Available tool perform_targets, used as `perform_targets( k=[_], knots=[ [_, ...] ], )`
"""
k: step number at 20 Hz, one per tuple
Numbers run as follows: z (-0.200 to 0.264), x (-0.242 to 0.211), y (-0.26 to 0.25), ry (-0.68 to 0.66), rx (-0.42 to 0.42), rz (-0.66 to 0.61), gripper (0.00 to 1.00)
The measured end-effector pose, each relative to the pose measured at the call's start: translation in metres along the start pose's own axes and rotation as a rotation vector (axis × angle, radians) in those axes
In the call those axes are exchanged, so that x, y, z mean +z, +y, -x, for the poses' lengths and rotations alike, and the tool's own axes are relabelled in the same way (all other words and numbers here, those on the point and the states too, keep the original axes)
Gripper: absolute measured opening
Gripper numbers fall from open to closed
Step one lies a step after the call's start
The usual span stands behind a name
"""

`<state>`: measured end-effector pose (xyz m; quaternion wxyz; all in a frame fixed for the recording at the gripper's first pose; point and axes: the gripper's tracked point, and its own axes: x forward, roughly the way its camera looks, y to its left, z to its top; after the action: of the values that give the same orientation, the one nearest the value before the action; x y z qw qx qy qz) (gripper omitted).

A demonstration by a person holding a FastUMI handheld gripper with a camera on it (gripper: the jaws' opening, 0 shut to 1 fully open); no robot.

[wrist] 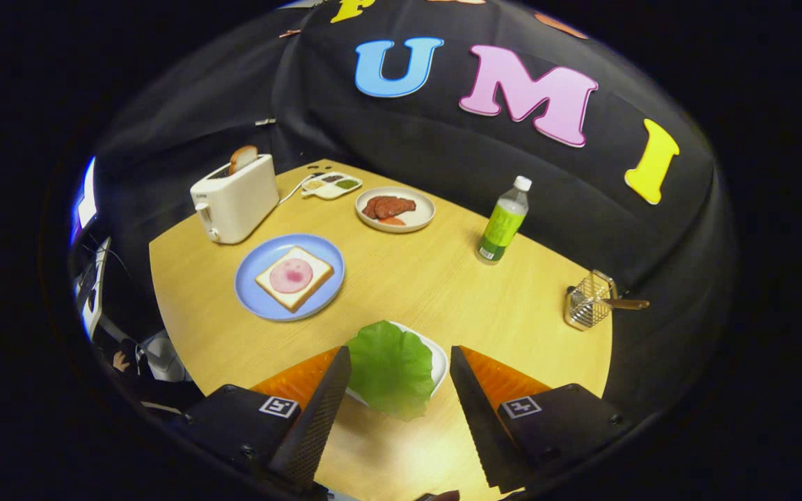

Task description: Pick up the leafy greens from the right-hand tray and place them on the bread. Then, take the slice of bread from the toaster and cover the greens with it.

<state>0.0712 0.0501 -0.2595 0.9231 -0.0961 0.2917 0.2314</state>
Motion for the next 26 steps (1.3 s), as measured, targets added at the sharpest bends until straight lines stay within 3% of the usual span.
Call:
perform_targets(
  k=[6, 11, 15, 20, 24, 26],
  knots=[
    [-0.065, -0.054, 0.004, 0.19, 0.071, 0.017, 0.85],
    [-0.097, -0.07, 0.012, 0.261, 0.109, 0.001, 0.82],
    [-0.111, -0.088, 0.016, 0.344, 0.131, -0.001, 0.75],
    [-0.108, -0.088, 0.016, 0.352, 0.132, 0.0, 0.7],
    [-0.107, -0.089, 0.017, 0.354, 0.114, -0.026, 0.1],
    [-0.103, -0.086, 0.016, 0.348, 0.1, -0.056, 0.09]
  ],
)
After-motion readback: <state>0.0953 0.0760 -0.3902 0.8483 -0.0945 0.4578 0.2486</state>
